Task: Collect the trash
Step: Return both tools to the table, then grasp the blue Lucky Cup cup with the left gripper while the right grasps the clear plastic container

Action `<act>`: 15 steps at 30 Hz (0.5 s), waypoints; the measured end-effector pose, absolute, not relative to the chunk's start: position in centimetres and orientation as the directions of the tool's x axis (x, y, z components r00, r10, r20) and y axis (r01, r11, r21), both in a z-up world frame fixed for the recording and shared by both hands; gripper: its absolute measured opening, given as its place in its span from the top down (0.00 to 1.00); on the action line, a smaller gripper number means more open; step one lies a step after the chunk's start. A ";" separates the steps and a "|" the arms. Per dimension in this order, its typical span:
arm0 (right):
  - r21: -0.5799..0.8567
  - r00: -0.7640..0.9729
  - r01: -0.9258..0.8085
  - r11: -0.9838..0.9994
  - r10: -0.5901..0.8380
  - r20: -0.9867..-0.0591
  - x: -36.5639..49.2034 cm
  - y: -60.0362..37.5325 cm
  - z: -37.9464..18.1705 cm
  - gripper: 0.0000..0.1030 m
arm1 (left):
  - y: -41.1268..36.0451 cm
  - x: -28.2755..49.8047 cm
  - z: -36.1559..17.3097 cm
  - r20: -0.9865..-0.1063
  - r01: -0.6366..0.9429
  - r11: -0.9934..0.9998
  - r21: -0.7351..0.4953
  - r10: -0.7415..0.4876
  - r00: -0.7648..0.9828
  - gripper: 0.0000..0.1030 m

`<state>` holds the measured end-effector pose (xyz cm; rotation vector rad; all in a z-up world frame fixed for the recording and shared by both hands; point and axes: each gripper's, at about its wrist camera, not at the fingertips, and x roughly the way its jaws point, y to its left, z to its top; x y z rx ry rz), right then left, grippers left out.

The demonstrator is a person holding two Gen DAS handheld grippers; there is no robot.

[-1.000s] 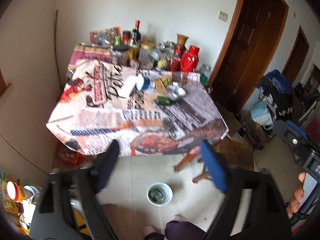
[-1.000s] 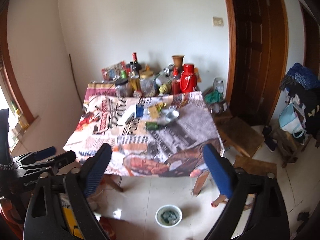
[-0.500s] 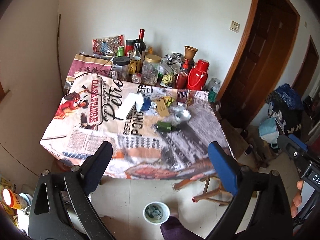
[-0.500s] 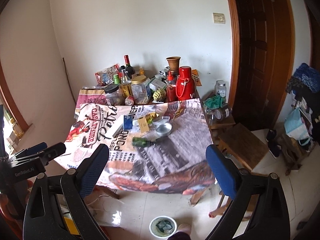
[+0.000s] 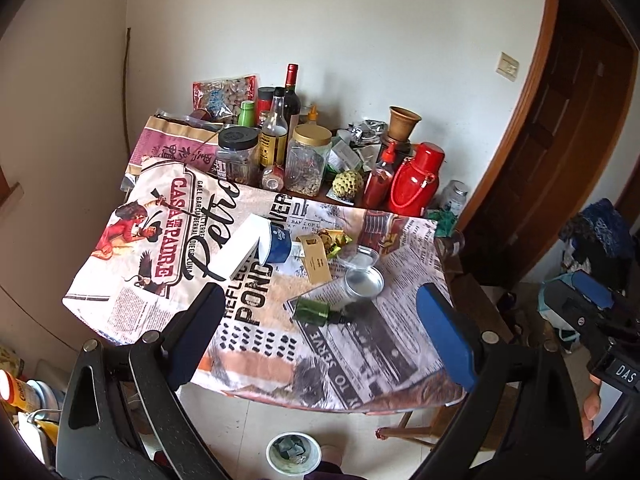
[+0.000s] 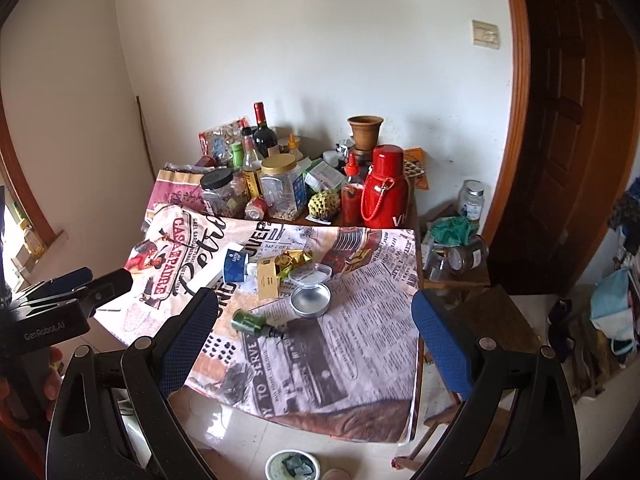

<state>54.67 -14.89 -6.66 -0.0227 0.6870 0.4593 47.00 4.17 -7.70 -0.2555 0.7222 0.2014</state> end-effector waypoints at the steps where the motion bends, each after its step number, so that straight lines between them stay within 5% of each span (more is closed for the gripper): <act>1: 0.131 0.669 -0.417 0.899 0.401 -0.626 55.5 -14.7 -7.0 0.06 | 4.2 47.6 -7.9 -0.680 -0.272 0.950 -0.155 0.097 0.727 0.06; 15: 0.214 0.619 -0.285 0.934 0.350 -0.703 63.5 -10.9 -10.7 0.06 | 10.7 56.3 -11.2 -0.742 -0.217 0.966 -0.139 0.043 0.669 0.06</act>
